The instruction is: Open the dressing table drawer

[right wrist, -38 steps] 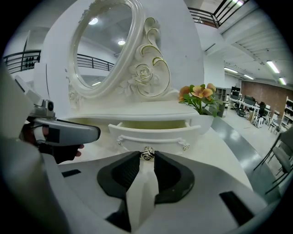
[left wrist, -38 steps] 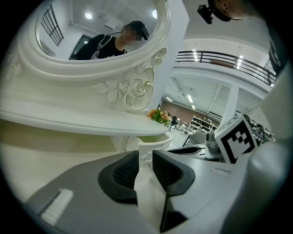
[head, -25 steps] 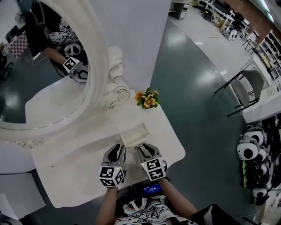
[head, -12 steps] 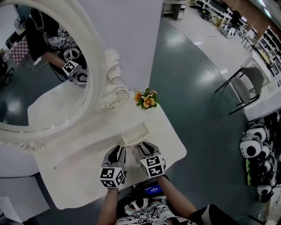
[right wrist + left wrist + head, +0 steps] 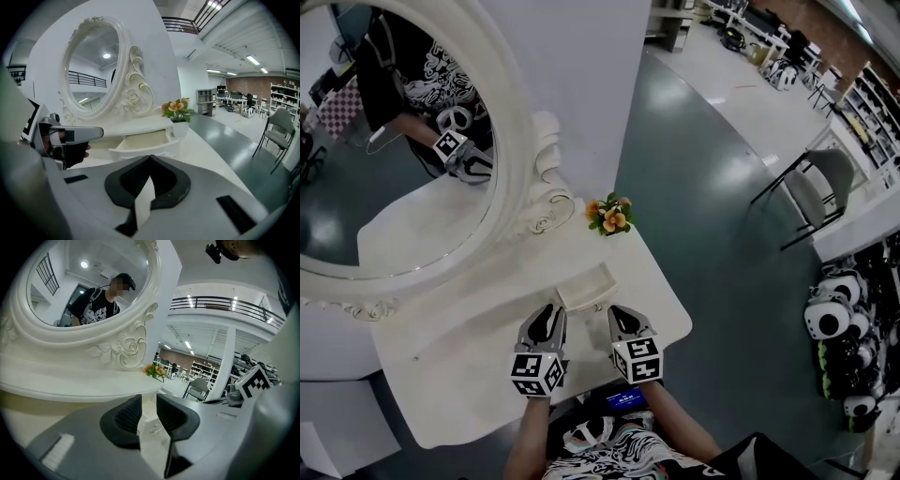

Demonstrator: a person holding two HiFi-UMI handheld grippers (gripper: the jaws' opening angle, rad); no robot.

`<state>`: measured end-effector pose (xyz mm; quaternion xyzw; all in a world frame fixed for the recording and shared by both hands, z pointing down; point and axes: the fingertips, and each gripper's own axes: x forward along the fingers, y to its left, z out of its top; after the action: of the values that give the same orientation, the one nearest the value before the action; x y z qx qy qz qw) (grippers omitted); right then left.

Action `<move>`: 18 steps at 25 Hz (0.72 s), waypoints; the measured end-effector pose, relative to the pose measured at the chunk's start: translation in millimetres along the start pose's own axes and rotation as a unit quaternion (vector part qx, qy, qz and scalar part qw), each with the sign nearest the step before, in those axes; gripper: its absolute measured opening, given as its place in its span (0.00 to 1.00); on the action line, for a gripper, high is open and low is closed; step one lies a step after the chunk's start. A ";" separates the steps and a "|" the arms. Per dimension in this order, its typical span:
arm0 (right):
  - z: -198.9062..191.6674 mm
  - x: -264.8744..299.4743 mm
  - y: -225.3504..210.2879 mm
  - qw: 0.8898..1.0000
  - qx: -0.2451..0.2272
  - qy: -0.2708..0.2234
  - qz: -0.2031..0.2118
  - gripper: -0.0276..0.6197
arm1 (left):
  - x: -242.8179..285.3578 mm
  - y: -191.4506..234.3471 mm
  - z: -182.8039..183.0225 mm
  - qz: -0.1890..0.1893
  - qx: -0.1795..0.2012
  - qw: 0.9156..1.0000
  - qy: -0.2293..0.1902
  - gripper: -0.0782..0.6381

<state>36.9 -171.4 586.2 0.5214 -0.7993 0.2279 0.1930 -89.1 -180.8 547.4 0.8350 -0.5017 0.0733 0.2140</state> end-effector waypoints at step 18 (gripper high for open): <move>36.0 -32.9 10.6 0.998 -0.029 -0.050 0.004 0.04 | -13.9 -19.4 32.1 -0.016 0.016 0.999 -0.039 0.23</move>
<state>37.1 -163.5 537.0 0.5234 -0.8160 0.1793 0.1673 -81.9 -175.5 508.4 0.8482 -0.4953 0.0457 0.1819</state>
